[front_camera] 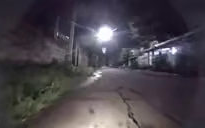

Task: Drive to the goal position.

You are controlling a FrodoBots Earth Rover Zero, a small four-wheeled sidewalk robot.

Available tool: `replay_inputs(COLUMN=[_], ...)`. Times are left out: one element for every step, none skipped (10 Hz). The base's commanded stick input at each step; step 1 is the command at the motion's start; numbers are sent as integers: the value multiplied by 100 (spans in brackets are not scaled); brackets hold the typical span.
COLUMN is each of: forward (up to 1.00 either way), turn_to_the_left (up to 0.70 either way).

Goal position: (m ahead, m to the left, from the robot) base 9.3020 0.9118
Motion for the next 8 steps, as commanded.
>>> replay_inputs(forward=[50, 50, 50, 50, 50, 50, 50, 50], turn_to_the_left=[0, 0, 0, 0, 0, 0, 0, 0])
